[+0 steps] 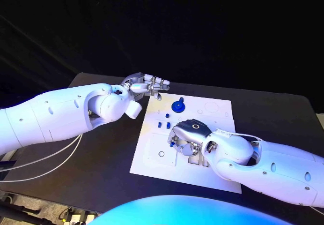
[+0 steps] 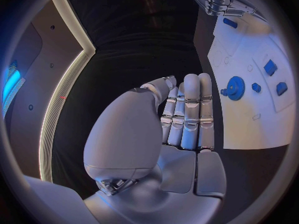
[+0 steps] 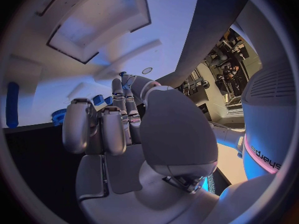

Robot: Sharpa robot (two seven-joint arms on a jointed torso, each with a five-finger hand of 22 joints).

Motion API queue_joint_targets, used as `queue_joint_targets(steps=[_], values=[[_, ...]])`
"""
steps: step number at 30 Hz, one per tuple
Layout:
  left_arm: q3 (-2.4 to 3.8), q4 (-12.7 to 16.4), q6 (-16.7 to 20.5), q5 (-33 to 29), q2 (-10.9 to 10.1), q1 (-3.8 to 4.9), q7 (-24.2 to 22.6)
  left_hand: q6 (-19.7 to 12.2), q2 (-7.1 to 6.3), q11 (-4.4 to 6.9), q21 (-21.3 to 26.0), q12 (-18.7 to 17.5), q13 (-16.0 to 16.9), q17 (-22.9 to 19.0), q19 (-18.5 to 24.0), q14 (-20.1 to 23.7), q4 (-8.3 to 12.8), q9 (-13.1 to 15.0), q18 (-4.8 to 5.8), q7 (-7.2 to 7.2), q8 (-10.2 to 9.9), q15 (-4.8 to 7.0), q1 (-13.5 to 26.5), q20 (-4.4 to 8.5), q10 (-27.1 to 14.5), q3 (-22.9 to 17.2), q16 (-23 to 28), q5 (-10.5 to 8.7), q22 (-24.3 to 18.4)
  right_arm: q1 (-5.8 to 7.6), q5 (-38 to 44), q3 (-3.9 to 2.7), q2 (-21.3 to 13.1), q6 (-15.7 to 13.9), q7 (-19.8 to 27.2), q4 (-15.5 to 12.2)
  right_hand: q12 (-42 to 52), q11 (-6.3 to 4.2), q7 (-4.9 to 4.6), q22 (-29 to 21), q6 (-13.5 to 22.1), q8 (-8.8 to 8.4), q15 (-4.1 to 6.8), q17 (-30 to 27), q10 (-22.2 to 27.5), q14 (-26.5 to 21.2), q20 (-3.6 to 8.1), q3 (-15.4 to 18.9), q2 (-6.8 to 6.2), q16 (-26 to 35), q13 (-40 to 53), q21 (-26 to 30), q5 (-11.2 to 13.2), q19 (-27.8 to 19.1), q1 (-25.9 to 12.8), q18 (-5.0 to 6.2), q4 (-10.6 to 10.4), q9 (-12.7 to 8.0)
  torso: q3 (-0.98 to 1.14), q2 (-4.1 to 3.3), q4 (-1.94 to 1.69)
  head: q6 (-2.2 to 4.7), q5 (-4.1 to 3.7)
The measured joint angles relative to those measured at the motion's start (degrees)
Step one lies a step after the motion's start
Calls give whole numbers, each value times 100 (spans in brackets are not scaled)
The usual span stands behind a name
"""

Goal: Assemble the parts on the task board

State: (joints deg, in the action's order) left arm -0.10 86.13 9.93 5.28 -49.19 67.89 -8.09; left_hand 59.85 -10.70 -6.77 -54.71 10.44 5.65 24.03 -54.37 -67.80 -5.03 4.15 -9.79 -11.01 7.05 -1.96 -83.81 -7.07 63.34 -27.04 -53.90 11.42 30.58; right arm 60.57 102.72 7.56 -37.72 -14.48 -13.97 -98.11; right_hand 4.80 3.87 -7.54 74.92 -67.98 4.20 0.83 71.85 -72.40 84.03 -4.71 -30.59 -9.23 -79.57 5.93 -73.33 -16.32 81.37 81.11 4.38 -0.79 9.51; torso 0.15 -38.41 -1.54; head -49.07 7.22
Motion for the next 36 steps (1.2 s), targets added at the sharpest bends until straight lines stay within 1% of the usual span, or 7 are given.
queue_joint_targets(steps=[18, 23, 26, 31, 33, 34, 36], values=[[0, -1, -56, 4, -5, 0, 43, -19, 0, -21, -1, 0, 1, 0, 0, 21, 0, 0, 0, 19, 0, 20, 0, 0, -21, 0, 0, 0, -1, -32, 80, -4, 67, 23, -22, 80, 0, -32, 24, -1, -14, 20, 0, -1, -46, 0, 0, 10, -8, 0, 9, 0, 1, 0, -52, 0, 9, 10, 1, -3, -3, -15, 14], [0, -1, -70, 7, -1, 1, 58, -19, 0, -21, -1, 0, 1, 0, 0, 21, 0, 0, 1, 19, 0, 20, 0, 0, -21, 0, 0, 0, 0, -47, 85, 0, 99, 62, -25, 106, 0, -31, 30, -2, -8, 20, 0, -7, -47, 0, 0, 48, 26, 0, 9, 0, 2, 0, -86, 0, 47, 25, -2, -3, -4, -19, 14], [0, -1, -78, 9, 1, 1, 67, -31, 0, -21, -1, 0, 1, -7, 0, 21, 0, 0, 1, 8, 0, 20, 0, 0, -21, 0, 0, 0, -6, -53, 84, -1, 106, 79, -28, 109, 0, -29, 31, -2, -6, 19, 0, -7, -49, 0, 0, 90, 54, 0, 10, 0, 2, 0, -128, 0, 40, 26, -2, -3, -4, -20, 13], [0, -4, -88, 12, 6, 1, 80, -41, 0, -21, -1, 0, 1, -8, 0, 21, 0, 0, 0, -1, 0, 20, 0, 0, -21, 0, 0, 0, -8, -58, 81, -4, 112, 96, -31, 113, -1, -24, 40, 0, 3, 17, 0, -19, -54, 0, 0, 162, 39, -23, 27, 13, -33, 0, -233, 0, 30, 38, -2, 1, -4, -13, 10], [0, -6, -92, 14, 8, 1, 85, -40, 0, -21, -2, 0, 1, -8, 0, 21, 0, 0, 0, -1, 0, 20, 0, 0, -21, 0, 0, 0, -8, -58, 80, -5, 113, 98, -33, 116, -41, -47, 40, 3, 3, 15, 0, -26, -20, 0, 0, 215, 26, -23, 17, 23, -34, 0, -309, 0, 11, 38, -2, 2, -4, -11, 9], [0, -7, -93, 15, 8, 1, 86, -40, 0, -21, -2, 0, 1, -8, 0, 21, 0, 0, 0, -1, 0, 20, 0, 0, -21, 0, 0, 0, -8, -58, 80, -5, 113, 98, -34, 117, -61, -22, 28, 3, 15, -1, 0, -32, 33, 0, -2, 243, 1, -23, 14, 35, -39, -2, -334, 0, -5, 39, -2, 2, -3, -10, 9], [0, -9, -95, 17, 9, 1, 91, -41, 0, -19, -2, 1, 1, -8, 0, 21, 0, 0, 0, -1, 0, 20, 0, 0, -24, 0, 0, 0, -8, -61, 77, -4, 111, 97, -34, 119, -111, 25, -45, 2, 173, -45, -3, -42, 194, -3, -32, 290, -19, -23, -16, 96, 17, -32, -429, 0, -34, 32, -2, 2, -3, -10, 9]])
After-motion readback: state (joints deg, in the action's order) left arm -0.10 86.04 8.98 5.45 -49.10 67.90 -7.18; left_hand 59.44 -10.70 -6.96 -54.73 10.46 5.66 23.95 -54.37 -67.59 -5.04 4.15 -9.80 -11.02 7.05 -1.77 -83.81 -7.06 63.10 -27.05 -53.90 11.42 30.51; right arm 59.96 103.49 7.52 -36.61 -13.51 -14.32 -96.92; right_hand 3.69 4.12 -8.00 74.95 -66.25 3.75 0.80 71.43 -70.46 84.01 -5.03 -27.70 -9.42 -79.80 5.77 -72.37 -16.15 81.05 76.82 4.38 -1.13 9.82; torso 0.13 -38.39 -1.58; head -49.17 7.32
